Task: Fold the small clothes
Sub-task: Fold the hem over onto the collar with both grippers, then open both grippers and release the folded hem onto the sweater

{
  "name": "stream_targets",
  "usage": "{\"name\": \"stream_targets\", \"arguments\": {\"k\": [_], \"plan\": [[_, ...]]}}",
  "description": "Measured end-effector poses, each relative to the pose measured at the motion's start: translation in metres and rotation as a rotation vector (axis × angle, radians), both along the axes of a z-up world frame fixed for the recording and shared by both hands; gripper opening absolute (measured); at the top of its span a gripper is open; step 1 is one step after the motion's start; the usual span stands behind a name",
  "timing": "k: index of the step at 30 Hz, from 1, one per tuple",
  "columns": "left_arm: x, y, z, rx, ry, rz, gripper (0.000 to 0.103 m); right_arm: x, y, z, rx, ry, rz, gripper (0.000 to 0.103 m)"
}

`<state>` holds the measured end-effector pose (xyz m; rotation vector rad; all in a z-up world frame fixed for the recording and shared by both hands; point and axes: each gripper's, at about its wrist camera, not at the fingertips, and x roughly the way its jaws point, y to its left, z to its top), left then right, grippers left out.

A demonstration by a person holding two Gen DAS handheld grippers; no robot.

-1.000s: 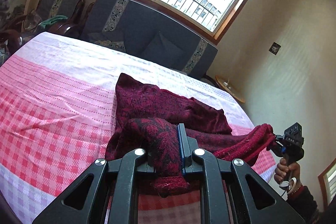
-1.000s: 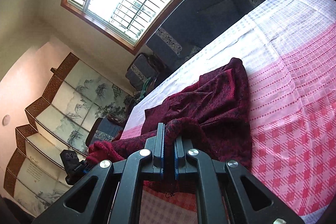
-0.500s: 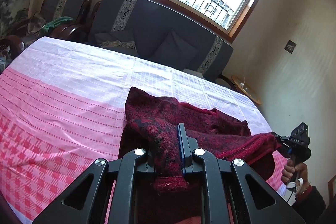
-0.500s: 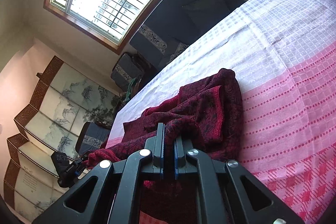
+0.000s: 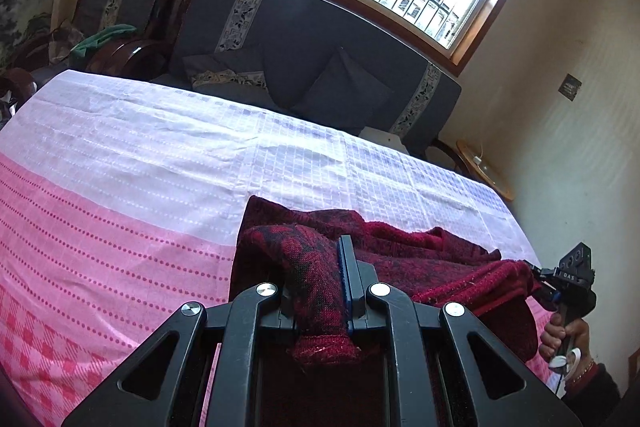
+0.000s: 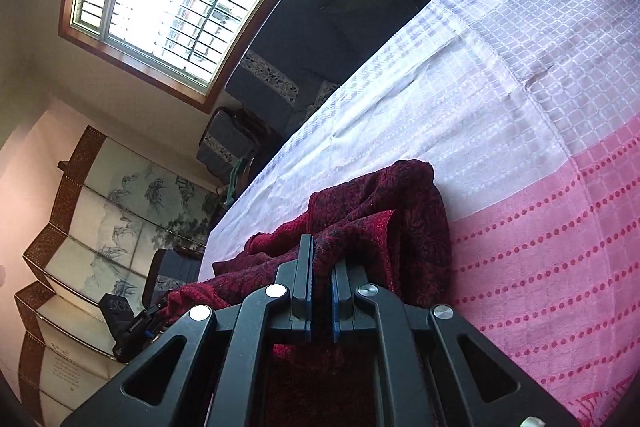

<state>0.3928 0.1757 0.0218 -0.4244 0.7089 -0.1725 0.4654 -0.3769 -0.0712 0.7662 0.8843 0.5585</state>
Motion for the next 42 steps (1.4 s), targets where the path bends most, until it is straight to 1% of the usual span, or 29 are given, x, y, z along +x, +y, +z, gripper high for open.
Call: {"name": "stream_targets", "arguments": {"k": [7,11,14,16,18,21,22,23,25,26,28,29,30,31,33,35,36,40,41,42], "plan": [[0.032,0.002,-0.016,0.015,0.026,0.0,0.015,0.022,-0.001,-0.016,0.014,0.023,-0.01,0.008],[0.045,0.006,-0.027,-0.022,0.061,0.002,0.016,0.03,0.001,-0.02,0.012,0.027,-0.008,0.008],[0.053,0.011,-0.035,-0.072,0.088,0.008,0.018,0.037,0.0,-0.026,0.019,0.041,-0.012,0.008],[0.057,0.016,-0.038,-0.138,0.115,0.016,0.019,0.039,-0.001,-0.031,0.049,0.048,-0.017,0.008],[0.059,0.023,-0.037,-0.206,0.118,0.029,0.021,0.041,-0.002,-0.034,0.066,0.056,-0.026,0.008],[0.059,0.032,-0.031,-0.255,0.104,0.065,0.036,0.042,-0.012,-0.04,0.177,0.077,-0.065,0.008],[0.059,0.034,-0.028,-0.271,0.089,0.069,0.046,0.042,-0.015,-0.04,0.212,0.077,-0.079,0.009],[0.058,0.037,-0.023,-0.274,0.076,0.077,0.066,0.04,-0.018,-0.04,0.245,0.074,-0.09,0.009],[0.052,0.044,-0.012,-0.266,0.025,0.128,0.081,0.038,-0.023,-0.039,0.296,0.069,-0.109,0.015],[0.049,0.049,-0.007,-0.271,-0.001,0.143,0.081,0.036,-0.026,-0.041,0.322,0.073,-0.115,0.016],[0.046,0.058,0.003,-0.267,-0.014,0.162,0.081,0.034,-0.033,-0.044,0.362,0.088,-0.127,0.023],[0.043,0.061,0.007,-0.254,-0.017,0.181,0.081,0.03,-0.037,-0.041,0.349,0.084,-0.154,0.029],[0.039,0.061,0.01,-0.234,-0.025,0.197,0.081,0.026,-0.044,-0.038,0.337,0.068,-0.181,0.032],[0.034,0.061,0.014,-0.216,-0.036,0.198,0.081,0.022,-0.051,-0.034,0.349,0.05,-0.2,0.034],[0.025,0.054,0.018,-0.175,-0.039,0.178,0.081,0.014,-0.064,-0.028,0.381,0.03,-0.227,0.034],[0.018,0.041,0.02,-0.125,-0.044,0.145,0.081,0.006,-0.063,-0.011,0.341,-0.027,-0.195,0.034],[0.017,0.033,0.02,-0.099,-0.042,0.128,0.081,0.002,-0.057,-0.001,0.289,-0.053,-0.161,0.034],[0.023,-0.004,0.018,-0.011,-0.011,0.051,0.081,-0.003,-0.007,0.033,-0.003,-0.128,0.005,0.034],[0.026,-0.012,0.017,0.01,-0.008,0.044,0.081,-0.004,0.005,0.039,-0.07,-0.144,0.022,0.034],[0.03,-0.019,0.015,0.018,-0.01,0.032,0.081,-0.002,0.013,0.042,-0.105,-0.155,0.03,0.034]]}}
